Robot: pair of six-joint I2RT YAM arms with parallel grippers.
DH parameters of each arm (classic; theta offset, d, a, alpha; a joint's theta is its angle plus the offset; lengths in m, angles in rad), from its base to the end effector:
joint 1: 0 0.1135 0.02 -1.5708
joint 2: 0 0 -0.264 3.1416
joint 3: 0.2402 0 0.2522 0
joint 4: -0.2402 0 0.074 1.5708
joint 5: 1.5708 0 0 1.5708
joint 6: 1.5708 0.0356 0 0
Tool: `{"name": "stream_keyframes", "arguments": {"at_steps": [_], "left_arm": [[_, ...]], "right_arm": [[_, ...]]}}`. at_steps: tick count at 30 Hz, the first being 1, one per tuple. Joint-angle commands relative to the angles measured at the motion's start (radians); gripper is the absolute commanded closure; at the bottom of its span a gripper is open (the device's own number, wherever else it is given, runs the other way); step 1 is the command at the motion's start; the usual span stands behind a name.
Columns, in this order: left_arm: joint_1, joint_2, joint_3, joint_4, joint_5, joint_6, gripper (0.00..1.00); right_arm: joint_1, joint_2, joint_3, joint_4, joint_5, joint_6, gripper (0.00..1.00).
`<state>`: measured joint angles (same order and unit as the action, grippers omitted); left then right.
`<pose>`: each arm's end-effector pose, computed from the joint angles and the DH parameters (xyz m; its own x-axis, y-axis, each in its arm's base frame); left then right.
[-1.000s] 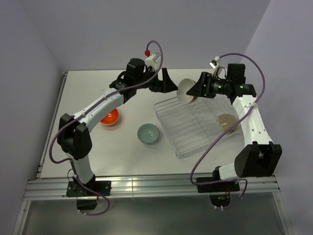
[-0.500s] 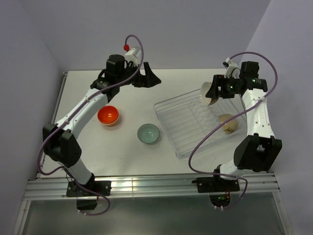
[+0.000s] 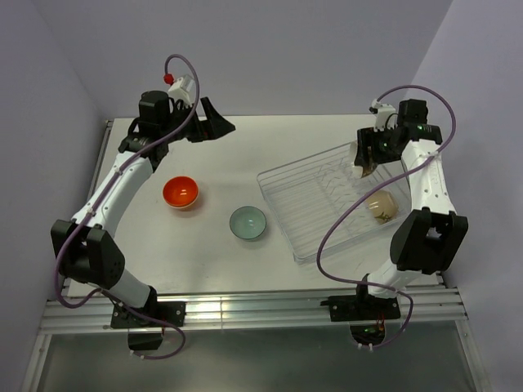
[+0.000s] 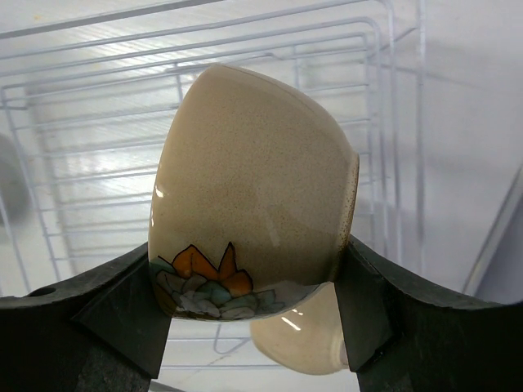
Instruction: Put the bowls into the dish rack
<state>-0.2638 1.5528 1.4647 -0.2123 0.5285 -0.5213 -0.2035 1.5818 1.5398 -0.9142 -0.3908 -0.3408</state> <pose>0.3473 -0.1124 0.3847 -0.5914 -0.2857 -0.7540 0.4562 0.6525 -0.6051 0.3277 -0.0538 0.3398 -0.7447 -0.1619 -0.6475 -0.2941 0.9505 0.1006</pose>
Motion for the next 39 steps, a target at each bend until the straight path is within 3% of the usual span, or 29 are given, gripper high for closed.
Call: {"name": "stream_keyframes", "arguments": {"at_steps": [1,39], "left_arm": [[0.006,-0.048,-0.004,-0.004,0.034,-0.011,0.01],[0.083,-0.112,-0.072,-0.058,0.025,0.021,0.0]], "right_arm": [[-0.002,-0.008,0.083,0.051,0.067,-0.055,1.0],[0.179,0.122,0.017,0.192,0.538,-0.224,1.0]]}}
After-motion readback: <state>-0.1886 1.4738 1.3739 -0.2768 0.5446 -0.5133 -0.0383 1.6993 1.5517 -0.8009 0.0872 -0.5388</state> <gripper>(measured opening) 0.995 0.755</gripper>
